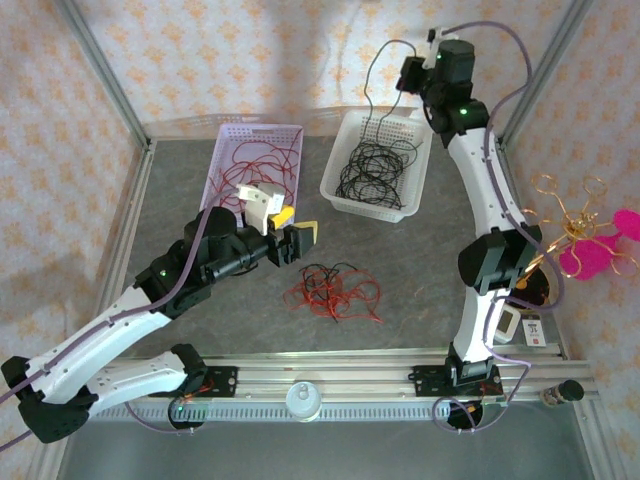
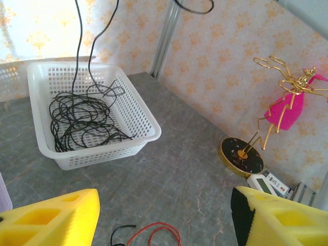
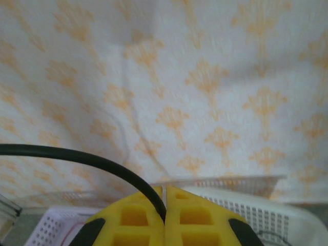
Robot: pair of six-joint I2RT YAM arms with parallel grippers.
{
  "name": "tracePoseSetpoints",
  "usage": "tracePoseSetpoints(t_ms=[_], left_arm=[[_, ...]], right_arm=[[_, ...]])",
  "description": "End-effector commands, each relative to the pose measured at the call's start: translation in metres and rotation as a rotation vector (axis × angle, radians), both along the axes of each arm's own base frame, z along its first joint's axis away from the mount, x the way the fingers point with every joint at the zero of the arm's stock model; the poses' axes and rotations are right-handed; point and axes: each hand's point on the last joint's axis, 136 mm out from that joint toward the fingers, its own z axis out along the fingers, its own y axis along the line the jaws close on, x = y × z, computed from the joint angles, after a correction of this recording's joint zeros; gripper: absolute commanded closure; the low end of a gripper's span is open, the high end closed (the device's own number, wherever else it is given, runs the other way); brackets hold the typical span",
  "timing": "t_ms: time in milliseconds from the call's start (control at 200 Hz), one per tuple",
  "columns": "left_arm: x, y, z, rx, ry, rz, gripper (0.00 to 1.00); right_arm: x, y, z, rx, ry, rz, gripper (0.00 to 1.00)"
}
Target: Untangle the cables
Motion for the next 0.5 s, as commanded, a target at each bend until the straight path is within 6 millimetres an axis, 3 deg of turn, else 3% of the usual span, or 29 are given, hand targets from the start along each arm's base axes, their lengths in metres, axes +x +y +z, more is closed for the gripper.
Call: tracePoseSetpoints(t_ms=[0, 315, 495], left_arm=[[0.001, -0.002, 0.003, -0.045, -0.008, -0.002, 0.31], [0.004, -0.005, -0.005, -0.052, 0.003, 0.001, 0.31], [0.007, -0.008, -0.016, -0.055, 0.027, 0.004, 0.3]], right_arm=[[0.006, 0.004, -0.025, 0.043, 0.032, -0.002, 1.0], [0.012, -0.01, -0.138, 0.036, 0.216, -0.107, 1.0], [0.007, -0.004, -0.202, 0.044, 0.318, -0.076, 1.0]])
